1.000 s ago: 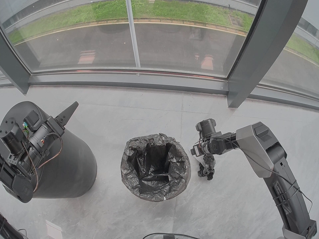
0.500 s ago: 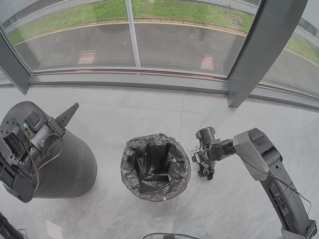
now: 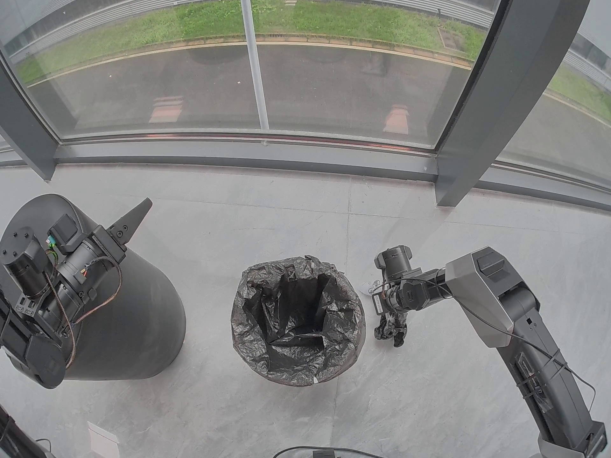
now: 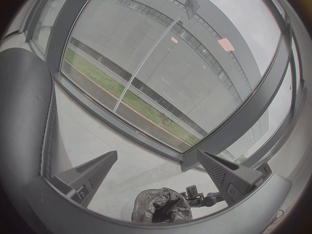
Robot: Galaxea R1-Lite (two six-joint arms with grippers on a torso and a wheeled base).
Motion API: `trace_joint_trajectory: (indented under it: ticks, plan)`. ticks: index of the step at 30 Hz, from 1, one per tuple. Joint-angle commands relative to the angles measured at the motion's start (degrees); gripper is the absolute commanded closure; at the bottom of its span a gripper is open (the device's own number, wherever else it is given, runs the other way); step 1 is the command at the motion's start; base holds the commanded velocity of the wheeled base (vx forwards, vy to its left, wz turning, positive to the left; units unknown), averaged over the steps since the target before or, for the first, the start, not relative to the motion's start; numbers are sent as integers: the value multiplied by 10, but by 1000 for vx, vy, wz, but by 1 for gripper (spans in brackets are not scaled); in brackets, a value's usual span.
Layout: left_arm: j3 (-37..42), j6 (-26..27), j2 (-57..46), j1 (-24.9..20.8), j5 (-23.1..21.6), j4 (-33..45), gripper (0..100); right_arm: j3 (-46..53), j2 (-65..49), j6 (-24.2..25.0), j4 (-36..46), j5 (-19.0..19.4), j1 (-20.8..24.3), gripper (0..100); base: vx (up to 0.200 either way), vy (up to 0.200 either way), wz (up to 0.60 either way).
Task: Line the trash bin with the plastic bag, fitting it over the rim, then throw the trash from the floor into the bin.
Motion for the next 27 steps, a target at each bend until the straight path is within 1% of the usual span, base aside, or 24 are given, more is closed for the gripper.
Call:
trace_joint_trajectory:
  ticks: [1,7,8,12,16,17,20,23,26,27]
  plan:
    - [0,0,2,0,0,0,0,0,-3,1,0,-1,1,100,0,0,0]
    - [0,0,2,0,0,0,0,0,-27,6,5,-2,1,100,0,0,0]
    - [0,0,2,0,0,0,0,0,-47,17,7,-2,4,100,0,0,0]
    - [0,-1,0,0,-1,0,0,0,-115,17,9,-6,5,100,0,0,0]
    - [3,-1,-6,0,-1,0,0,0,-201,17,54,-12,4,100,0,0,0]
    - [3,-1,-6,0,-1,0,0,0,-201,17,54,-12,4,100,0,0,0]
    - [4,-1,-8,0,-1,0,0,0,-289,24,81,-13,6,100,0,0,0]
    - [4,-1,-9,0,-1,0,0,3,-348,26,81,-14,28,100,0,0,0]
    - [5,-1,-8,0,-1,0,0,63,-409,41,81,-19,70,100,0,0,0]
    - [6,-1,-8,0,-1,0,0,87,-429,46,81,-24,91,100,0,0,0]
